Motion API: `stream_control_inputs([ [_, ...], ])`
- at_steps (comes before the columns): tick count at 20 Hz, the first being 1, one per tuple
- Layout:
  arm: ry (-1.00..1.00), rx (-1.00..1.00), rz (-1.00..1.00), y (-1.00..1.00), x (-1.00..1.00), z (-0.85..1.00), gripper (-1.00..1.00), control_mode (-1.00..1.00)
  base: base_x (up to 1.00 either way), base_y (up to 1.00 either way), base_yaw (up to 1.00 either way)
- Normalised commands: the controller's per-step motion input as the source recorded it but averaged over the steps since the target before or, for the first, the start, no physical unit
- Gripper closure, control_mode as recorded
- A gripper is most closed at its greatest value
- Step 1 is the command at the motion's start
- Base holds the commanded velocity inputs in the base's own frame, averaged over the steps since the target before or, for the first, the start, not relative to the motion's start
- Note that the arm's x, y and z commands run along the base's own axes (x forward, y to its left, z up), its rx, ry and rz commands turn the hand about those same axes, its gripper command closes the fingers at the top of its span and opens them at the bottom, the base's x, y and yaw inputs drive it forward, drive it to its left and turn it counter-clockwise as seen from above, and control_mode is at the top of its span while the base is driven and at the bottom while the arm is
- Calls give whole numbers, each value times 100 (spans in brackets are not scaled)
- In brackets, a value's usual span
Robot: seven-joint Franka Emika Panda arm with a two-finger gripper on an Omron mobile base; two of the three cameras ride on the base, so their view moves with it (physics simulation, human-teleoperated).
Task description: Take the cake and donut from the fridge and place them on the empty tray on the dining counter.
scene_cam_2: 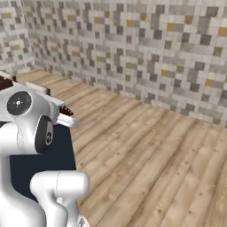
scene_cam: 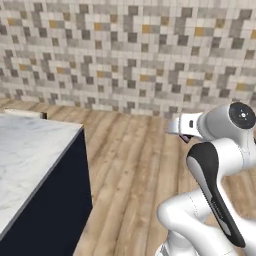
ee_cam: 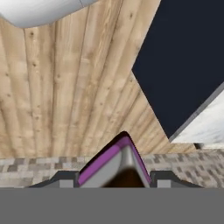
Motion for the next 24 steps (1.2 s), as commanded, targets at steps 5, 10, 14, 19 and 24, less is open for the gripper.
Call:
stream_control_inputs([
  [5, 0, 0, 0, 0, 0, 0, 100, 100, 69, -69, 34],
  [10, 0, 0, 0, 0, 0, 0, 100, 100, 66, -71, 35],
  [14, 0, 0, 0, 0, 0, 0, 100, 100, 60, -66, 37],
  [19, 0, 0, 0, 0, 0, 0, 100, 100, 59, -56, 39],
  [24, 0, 0, 0, 0, 0, 0, 100, 100, 56, -55, 40],
])
